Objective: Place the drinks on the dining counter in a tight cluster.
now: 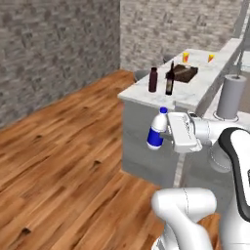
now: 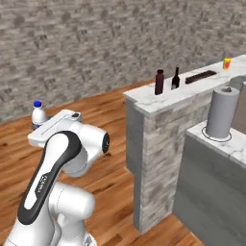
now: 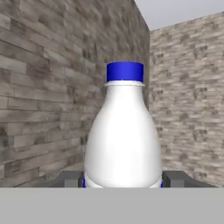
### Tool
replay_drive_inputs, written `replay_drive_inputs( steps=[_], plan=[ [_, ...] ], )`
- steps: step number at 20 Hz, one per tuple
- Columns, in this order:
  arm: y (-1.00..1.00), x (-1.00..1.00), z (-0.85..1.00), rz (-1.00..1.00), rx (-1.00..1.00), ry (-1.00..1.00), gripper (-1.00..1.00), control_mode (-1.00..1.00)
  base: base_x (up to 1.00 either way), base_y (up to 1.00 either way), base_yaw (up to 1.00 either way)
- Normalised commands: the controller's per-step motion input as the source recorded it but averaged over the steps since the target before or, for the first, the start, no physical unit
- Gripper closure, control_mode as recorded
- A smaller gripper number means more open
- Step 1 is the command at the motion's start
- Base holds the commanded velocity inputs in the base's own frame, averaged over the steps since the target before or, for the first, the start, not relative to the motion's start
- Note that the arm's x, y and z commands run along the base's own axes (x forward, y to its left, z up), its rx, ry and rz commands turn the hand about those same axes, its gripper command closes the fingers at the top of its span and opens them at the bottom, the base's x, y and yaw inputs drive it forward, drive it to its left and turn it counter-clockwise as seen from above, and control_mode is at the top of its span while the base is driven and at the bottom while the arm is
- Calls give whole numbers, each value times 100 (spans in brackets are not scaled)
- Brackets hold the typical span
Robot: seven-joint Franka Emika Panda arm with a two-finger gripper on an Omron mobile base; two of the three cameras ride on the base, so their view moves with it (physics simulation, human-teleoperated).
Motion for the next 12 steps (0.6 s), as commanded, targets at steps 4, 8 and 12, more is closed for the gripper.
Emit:
replay_drive_inputs(
  steps=[4,8,12],
  plan=[
    [0,0,0,0,0,0,100,100,91,100,-42],
    [0,0,0,0,0,0,100,100,92,100,-41],
    [0,0,0,0,0,0,100,100,93,100,-42]
  ],
)
